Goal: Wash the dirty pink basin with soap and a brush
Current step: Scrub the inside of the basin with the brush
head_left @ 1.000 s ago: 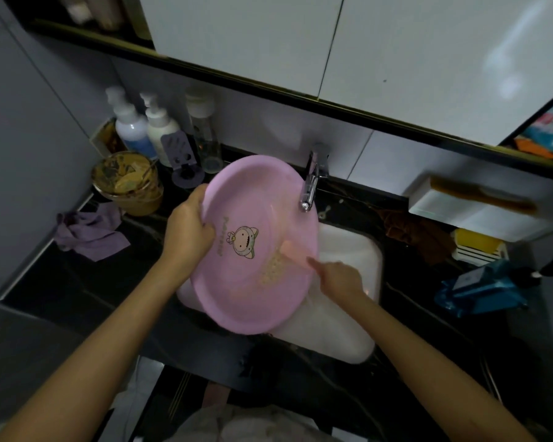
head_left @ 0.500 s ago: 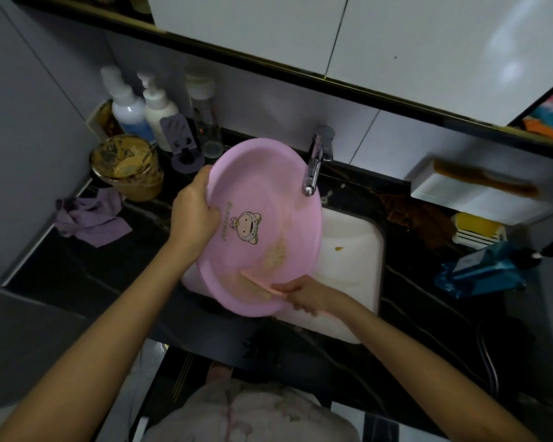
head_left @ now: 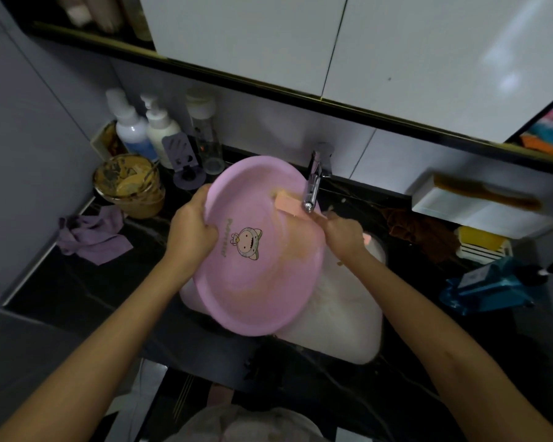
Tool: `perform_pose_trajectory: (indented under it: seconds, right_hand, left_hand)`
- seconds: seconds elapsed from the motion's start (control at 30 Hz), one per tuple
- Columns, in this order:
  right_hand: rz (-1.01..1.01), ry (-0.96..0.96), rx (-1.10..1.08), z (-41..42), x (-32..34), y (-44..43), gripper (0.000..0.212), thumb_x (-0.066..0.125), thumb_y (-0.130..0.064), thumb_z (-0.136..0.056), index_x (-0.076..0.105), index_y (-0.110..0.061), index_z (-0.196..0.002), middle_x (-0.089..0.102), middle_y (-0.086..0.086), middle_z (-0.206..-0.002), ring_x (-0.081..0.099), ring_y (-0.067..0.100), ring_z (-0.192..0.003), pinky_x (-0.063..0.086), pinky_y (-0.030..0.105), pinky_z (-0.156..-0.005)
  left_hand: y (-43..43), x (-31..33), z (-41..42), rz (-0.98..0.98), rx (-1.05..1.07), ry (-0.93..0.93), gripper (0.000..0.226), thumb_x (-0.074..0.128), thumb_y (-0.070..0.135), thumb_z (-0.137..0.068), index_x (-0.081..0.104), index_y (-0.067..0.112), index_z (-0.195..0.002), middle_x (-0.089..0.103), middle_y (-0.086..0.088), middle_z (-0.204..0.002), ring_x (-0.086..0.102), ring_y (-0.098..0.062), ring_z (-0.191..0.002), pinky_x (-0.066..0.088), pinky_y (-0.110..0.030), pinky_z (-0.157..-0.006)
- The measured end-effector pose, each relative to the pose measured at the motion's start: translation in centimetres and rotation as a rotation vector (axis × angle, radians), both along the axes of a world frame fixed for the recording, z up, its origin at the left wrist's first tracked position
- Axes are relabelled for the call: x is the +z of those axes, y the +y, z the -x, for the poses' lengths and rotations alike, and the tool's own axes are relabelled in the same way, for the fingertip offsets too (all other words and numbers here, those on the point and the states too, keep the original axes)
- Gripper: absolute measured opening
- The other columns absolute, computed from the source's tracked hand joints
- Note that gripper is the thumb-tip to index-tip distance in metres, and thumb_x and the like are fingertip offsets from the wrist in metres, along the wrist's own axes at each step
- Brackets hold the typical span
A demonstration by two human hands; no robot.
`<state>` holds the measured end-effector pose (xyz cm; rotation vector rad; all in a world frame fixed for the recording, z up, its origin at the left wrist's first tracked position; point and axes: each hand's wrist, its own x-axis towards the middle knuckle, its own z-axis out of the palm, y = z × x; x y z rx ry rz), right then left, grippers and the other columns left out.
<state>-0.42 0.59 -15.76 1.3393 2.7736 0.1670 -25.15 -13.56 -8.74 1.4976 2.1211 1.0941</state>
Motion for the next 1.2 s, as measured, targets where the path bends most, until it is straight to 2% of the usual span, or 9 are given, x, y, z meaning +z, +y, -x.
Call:
perform_pose_trajectory:
  seconds: [0.1,0.23,0.43,0.57,0.77,0.9,1.0,1.1,1.2]
  right_hand:
    - [0.428,-0.168,-0.124,-2.0,-1.5,-3.0,0.049,0.031,-0.026,-0.101,0.023,-0.042,-0.146,0.056,0.013,-0.124,0.059,0.029,-0.107,0.045,0.034,-0.079]
    - [0.819,0.017,-0.219,-1.7,-4.4,-8.5,0.041,0.033,-0.037,-0.101,0.039,-0.034,-0.141,0.051,0.008,-0.136,0.053,0.028,-0.118,0.043,0.032,-0.095]
    - [1.000,0.156,-0.289,-0.7,-5.5,-11.8,0.041,0.035,-0.027,-0.101,0.040,-0.031,-0.142,0.058,0.009,-0.127,0.060,0.018,-0.099,0.047,0.024,-0.086]
    - [1.059,0.264,-0.306,-0.1,-4.7,-12.9,0.040,0.037,-0.025,-0.101,0.044,-0.026,-0.141,0.057,-0.001,-0.102,0.044,0.001,-0.064,0.035,0.010,-0.057]
    - [1.343,0.264,-0.233,0.1,-1.8,-14.0,0.052,0.041,-0.009,-0.090,0.050,-0.039,-0.132,0.048,0.003,-0.068,0.031,0.010,-0.046,0.027,0.018,-0.039]
    - [1.288,0.167,-0.256,-0.2,-1.5,-13.0,0.047,0.042,-0.009,-0.089,0.058,-0.035,-0.125,0.049,0.003,-0.069,0.031,0.011,-0.045,0.025,0.020,-0.040]
    - [1.170,0.122,-0.391,-1.0,-2.1,-10.3,0.023,0.052,-0.032,-0.094,0.063,-0.019,-0.108,0.054,0.001,-0.077,0.046,0.014,-0.057,0.035,0.020,-0.051]
    - [0.812,0.049,-0.476,-2.3,-2.7,-6.5,0.050,0.043,-0.056,-0.093,0.061,-0.018,-0.119,0.062,0.006,-0.113,0.060,0.026,-0.100,0.044,0.031,-0.082]
    - [0.500,-0.056,-0.356,-1.8,-1.8,-3.0,0.052,0.029,-0.054,-0.098,0.057,-0.021,-0.126,0.060,0.012,-0.121,0.058,0.029,-0.110,0.042,0.032,-0.087]
  left_hand:
    - [0.1,-0.3,0.2,0.006,0.006,-0.002,0.069,0.053,-0.012,-0.076,0.044,0.017,-0.137,0.062,-0.009,-0.108,0.057,-0.018,-0.091,0.044,-0.027,-0.072]
    - [0.1,-0.8,0.4,0.017,0.017,-0.004,0.074,0.054,-0.010,-0.076,0.038,0.018,-0.142,0.061,-0.012,-0.109,0.060,-0.027,-0.094,0.045,-0.030,-0.071]
    - [-5.7,-2.7,-1.7,0.117,0.216,-0.266,0.097,0.070,0.008,-0.077,0.007,0.017,-0.151,0.050,0.003,-0.110,0.051,-0.015,-0.096,0.042,-0.031,-0.074]
    - [-10.3,-5.2,-5.3,0.089,0.160,-0.434,0.086,0.066,0.006,-0.081,0.017,0.030,-0.146,0.041,0.004,-0.134,0.048,-0.012,-0.114,0.047,-0.026,-0.078]
    - [-6.3,-1.0,-0.9,0.090,0.039,-0.311,0.079,0.050,0.019,-0.068,0.027,0.030,-0.143,0.050,0.006,-0.113,0.053,-0.014,-0.094,0.046,-0.031,-0.072]
    - [-1.6,1.1,2.5,0.197,-0.058,-0.174,0.068,0.052,0.001,-0.072,0.043,0.020,-0.137,0.053,-0.001,-0.111,0.053,-0.022,-0.100,0.040,-0.030,-0.075]
    - [1.4,1.5,2.8,0.351,-0.088,-0.106,0.071,0.051,-0.010,-0.072,0.045,0.020,-0.136,0.056,-0.010,-0.112,0.053,-0.023,-0.093,0.043,-0.032,-0.075]
    - [3.5,1.8,2.2,0.462,-0.128,-0.024,0.073,0.052,-0.007,-0.073,0.042,0.024,-0.138,0.057,-0.011,-0.113,0.052,-0.023,-0.089,0.043,-0.031,-0.073]
    - [4.9,2.3,1.3,0.535,-0.167,0.038,0.072,0.051,-0.004,-0.075,0.040,0.026,-0.139,0.056,-0.009,-0.108,0.053,-0.025,-0.089,0.046,-0.032,-0.074]
